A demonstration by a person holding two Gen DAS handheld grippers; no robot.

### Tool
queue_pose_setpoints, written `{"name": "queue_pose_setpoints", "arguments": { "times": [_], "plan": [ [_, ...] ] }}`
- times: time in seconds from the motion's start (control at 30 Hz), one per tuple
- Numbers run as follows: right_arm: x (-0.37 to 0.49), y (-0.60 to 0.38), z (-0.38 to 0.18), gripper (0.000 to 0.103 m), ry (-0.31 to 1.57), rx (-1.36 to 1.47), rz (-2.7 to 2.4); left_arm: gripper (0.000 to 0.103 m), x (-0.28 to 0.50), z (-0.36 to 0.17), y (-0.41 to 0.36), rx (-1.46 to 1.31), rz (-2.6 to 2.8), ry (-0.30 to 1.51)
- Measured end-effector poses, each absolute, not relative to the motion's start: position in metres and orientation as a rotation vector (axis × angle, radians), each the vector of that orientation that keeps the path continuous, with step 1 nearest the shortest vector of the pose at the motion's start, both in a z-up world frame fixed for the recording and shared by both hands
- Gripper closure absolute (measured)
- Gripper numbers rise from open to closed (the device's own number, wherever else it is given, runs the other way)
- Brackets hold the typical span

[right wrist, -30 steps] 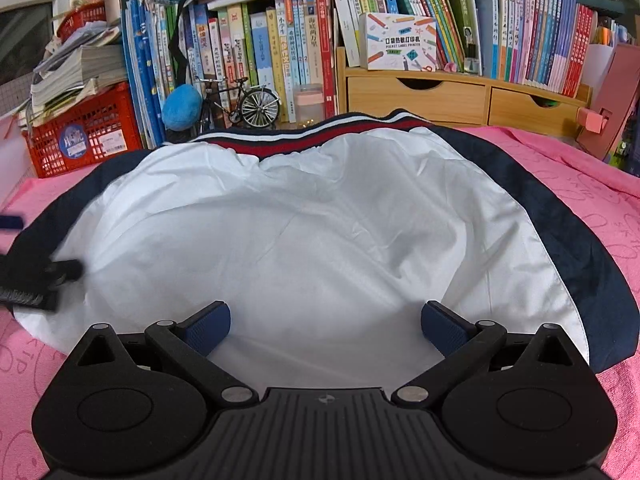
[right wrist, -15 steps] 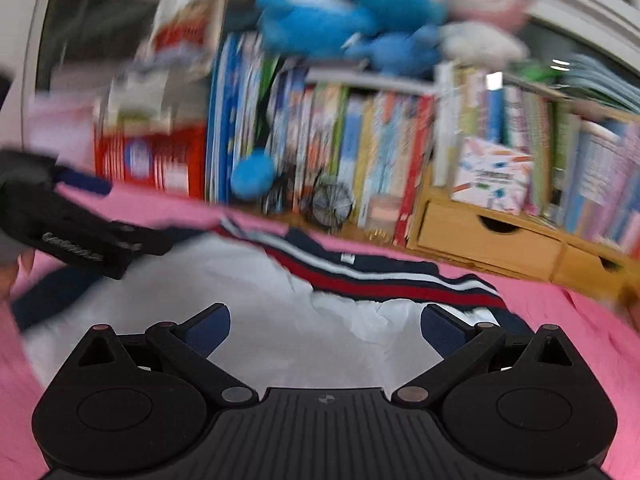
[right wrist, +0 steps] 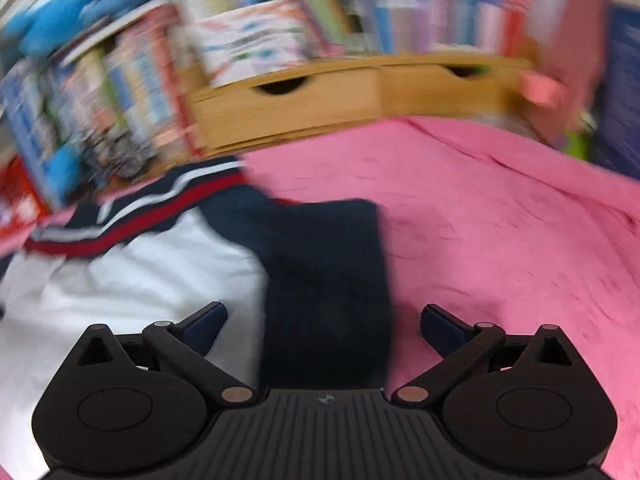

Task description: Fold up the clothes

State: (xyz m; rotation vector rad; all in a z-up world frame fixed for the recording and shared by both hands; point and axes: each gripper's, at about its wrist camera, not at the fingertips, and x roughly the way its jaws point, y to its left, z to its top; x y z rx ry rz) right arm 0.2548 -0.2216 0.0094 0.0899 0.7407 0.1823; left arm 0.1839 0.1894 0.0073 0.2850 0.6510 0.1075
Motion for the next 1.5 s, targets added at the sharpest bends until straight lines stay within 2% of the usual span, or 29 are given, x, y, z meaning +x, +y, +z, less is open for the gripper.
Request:
{"name": "queue_pose_setpoints", "arguments": {
  "times": [0.23,0.4,0.57,0.67,0.83,1.07,1.27,1.5],
  "plan": [
    [0.24,-0.159,0.049,0.0,0.551,0.02,0.327,0.0,0.19,0.031,0.165,0.276,0.09,0.577],
    [0.231,-0.092,0.041,0.0,0.551,-0.101,0.456,0.0,0.192,0.011,0.162,0.265,0.098,0.645],
    [0.211,-0.053,0.026,0.0,0.573,-0.178,0.589,0.0,0.174,0.005,0.172,0.247,0.105,0.638],
    [0.207,-0.037,0.014,0.0,0.612,-0.319,0.501,0.0,0.169,0.002,0.181,0.285,0.141,0.631],
    [0.214,-0.108,0.007,0.0,0.662,-0.207,0.235,0.0,0.143,0.002,0.212,0.179,0.142,0.647],
    [0.149,-0.226,0.024,0.0,0.598,0.083,0.17,0.0,0.096,0.035,0.205,0.08,0.156,0.575],
    [0.105,-0.292,0.0,0.0,0.632,0.537,0.258,0.0,0.097,0.046,0.123,0.124,-0.038,0.535],
    [0.102,-0.285,-0.013,0.0,0.648,0.629,0.27,0.0,0.115,0.016,0.042,0.264,-0.085,0.568]
  ]
}}
